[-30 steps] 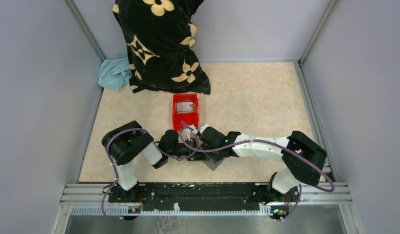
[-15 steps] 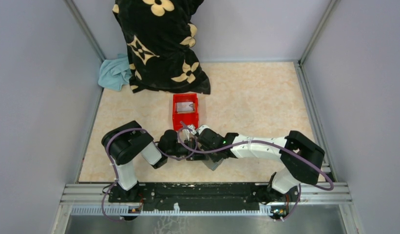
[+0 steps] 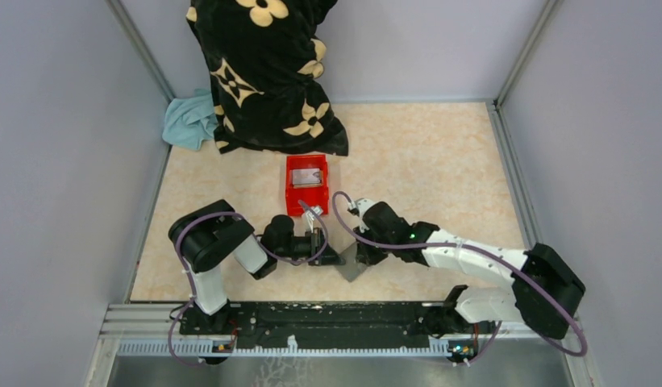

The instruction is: Take the credit cards out of the card holder

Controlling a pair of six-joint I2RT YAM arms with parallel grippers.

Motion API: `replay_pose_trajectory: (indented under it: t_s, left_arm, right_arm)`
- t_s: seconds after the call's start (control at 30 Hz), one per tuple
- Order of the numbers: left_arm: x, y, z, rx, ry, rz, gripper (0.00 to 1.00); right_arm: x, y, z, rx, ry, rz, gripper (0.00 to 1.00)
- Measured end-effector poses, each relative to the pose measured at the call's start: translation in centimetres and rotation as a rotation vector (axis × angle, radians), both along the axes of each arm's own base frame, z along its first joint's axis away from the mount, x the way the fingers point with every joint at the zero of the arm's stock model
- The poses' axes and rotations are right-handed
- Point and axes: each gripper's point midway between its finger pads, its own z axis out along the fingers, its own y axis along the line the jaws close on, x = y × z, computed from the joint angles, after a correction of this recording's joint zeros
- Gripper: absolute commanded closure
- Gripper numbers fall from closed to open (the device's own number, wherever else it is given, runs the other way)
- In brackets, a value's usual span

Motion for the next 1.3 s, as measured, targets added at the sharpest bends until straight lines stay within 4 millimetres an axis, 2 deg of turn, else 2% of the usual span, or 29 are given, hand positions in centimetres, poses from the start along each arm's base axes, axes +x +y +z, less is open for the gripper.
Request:
replay_pose_trajectory:
  t_s: [0.23,0.37,0.53,0.57,0.73,0.87,1.03,1.2,1.3]
  left_arm:
    - [0.1,-0.1,0.3,-0.021,0.003,0.0,0.84]
    - [0.1,-0.3,0.9,-0.041,-0.002,-0.007,0.61]
    - [0.2,-0.4,3.3,-0.069,-0.051,-0.012,0.44]
    - [0.3,-0.4,3.8,-0.07,-0.065,-0.013,0.43]
    - [1.6,-0.7,7.4,-0.071,-0.182,0.004,0.44]
    - [2.5,-0.7,8.7,-0.046,-0.249,0.02,0.49]
    - [2.5,-0.2,7.2,0.023,-0.239,0.022,0.67]
    - [2.4,0.0,6.2,0.052,-0.22,0.018,0.74]
    - [2.4,0.0,5.5,0.068,-0.203,0.015,0.77]
  right_arm:
    - [0.7,-0.3,2.1,0.104,-0.03,-0.04,1.0]
    - [1.5,-0.6,3.5,0.131,-0.075,-0.07,1.0]
    - [2.7,-0.3,5.8,0.15,-0.126,-0.076,1.0]
    - [3.0,-0.1,6.5,0.16,-0.142,-0.076,1.0]
    - [3.7,0.3,8.0,0.173,-0.181,-0.073,1.0]
    - [4.1,0.3,8.9,0.172,-0.195,-0.074,1.0]
    - [4.4,0.0,8.8,0.163,-0.202,-0.095,1.0]
    - [3.8,-1.4,6.1,0.112,-0.157,-0.15,1.0]
    - [3.1,-2.4,5.2,0.09,-0.124,-0.192,1.0]
